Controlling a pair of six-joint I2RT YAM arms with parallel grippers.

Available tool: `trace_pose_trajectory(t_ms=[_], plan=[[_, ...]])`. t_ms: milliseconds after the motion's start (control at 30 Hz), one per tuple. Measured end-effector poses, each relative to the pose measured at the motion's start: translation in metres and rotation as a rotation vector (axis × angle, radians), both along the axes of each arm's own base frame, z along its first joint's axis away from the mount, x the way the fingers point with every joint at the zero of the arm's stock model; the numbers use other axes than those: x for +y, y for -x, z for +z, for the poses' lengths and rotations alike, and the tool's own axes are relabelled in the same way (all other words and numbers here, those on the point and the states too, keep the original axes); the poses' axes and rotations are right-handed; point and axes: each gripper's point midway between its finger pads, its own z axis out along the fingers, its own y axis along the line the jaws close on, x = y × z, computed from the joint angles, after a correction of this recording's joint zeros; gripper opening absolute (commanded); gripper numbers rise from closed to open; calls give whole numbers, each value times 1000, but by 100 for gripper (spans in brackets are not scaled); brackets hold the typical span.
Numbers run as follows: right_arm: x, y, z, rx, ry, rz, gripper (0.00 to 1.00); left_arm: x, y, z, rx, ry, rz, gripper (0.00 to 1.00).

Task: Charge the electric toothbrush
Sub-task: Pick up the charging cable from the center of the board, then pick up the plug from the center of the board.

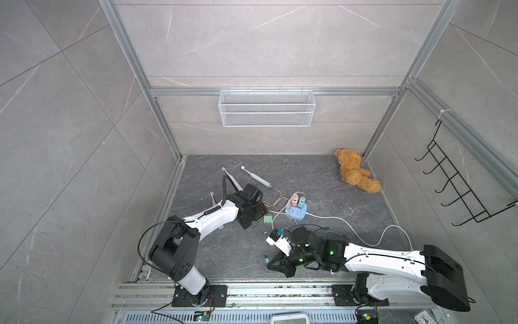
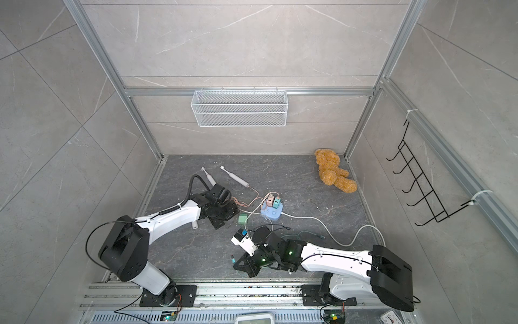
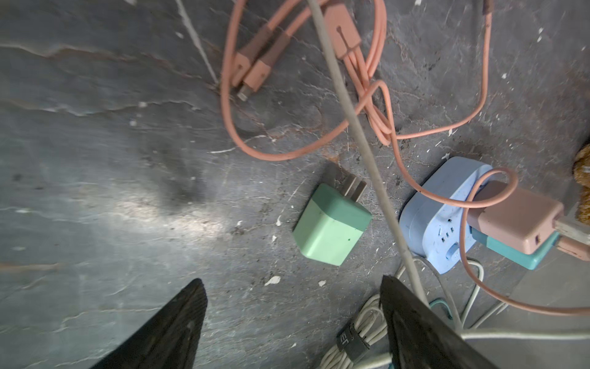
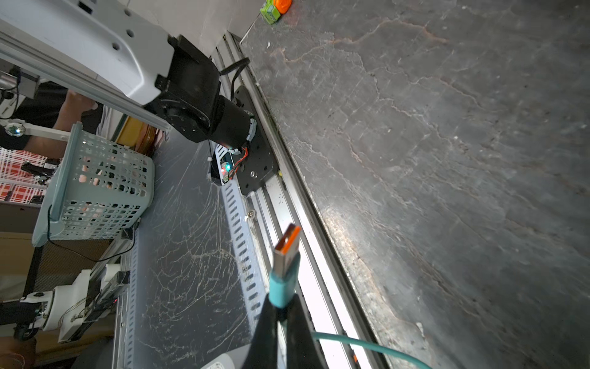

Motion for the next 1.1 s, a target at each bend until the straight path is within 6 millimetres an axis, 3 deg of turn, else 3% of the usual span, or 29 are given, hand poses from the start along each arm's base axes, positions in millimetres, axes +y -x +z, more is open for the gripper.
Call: trace_pose_trajectory(t_ms=[167, 333, 733, 1100], plan=[[-18, -9, 0, -18, 16, -67, 0, -22, -8, -13, 21, -27, -32, 77], [-31, -9, 17, -49, -13, -95, 0, -34, -15, -20, 31, -52, -53, 72], [-43, -6, 14, -58, 25, -98, 0, -44, -16, -41, 72, -122, -155, 66], [-43, -6, 13, -55, 28, -93, 0, -40, -7, -48, 93, -166, -218, 52]])
